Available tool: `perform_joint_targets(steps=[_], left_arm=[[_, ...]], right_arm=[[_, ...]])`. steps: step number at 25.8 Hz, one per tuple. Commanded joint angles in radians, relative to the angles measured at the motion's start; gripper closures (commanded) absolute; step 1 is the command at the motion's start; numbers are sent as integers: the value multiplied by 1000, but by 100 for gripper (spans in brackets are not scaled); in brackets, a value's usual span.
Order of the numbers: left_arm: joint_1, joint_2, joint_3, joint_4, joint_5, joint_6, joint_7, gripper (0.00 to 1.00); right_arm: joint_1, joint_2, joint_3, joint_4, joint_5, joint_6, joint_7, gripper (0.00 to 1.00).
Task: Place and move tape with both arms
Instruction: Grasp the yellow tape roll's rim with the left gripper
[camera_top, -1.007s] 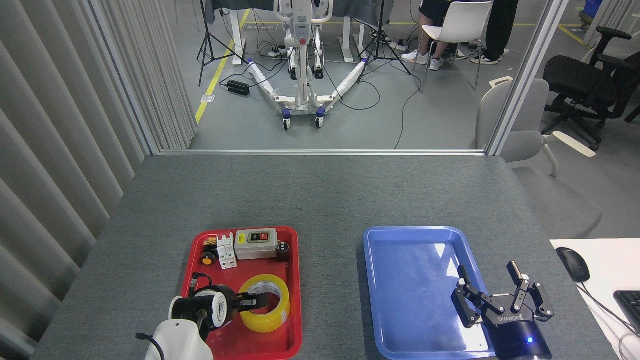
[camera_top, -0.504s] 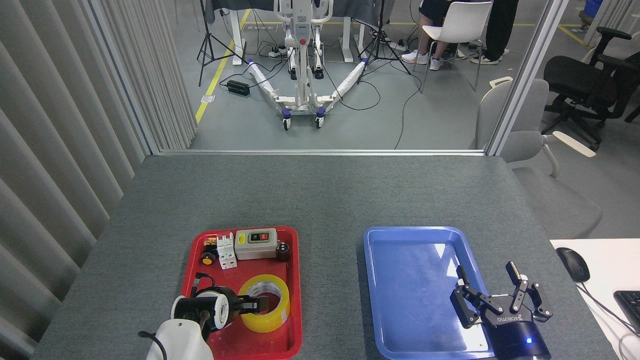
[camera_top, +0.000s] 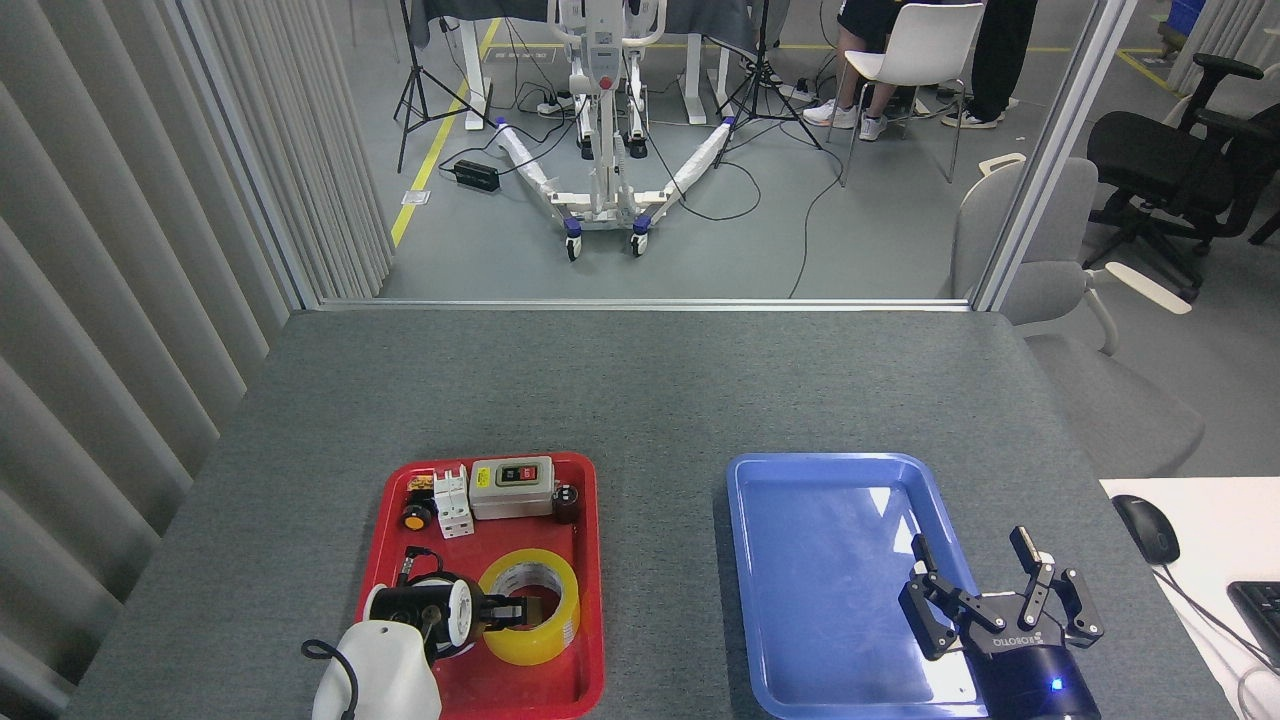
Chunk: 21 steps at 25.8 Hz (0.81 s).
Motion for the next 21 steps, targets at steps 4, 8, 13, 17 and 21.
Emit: perform_joint_targets(steps=[4, 8, 13, 17, 21], left_arm=[[-9, 1, -18, 16, 0, 34, 39, 1], [-9, 3, -19, 21, -5, 40, 78, 14], [-9, 6, -19, 21, -11, 40, 82, 23], [-9, 9, -19, 21, -32, 37, 93, 35], [-8, 21, -19, 20, -37, 27, 93, 50]], right_arm=[[4, 0, 2, -2, -6, 2, 7, 0], [7, -2, 5, -8, -11, 3, 7, 0], [11, -3, 8, -8, -14, 28, 16, 0], [17, -5, 12, -6, -11, 88, 17, 0], [11, -5, 44, -8, -4, 98, 16, 0]])
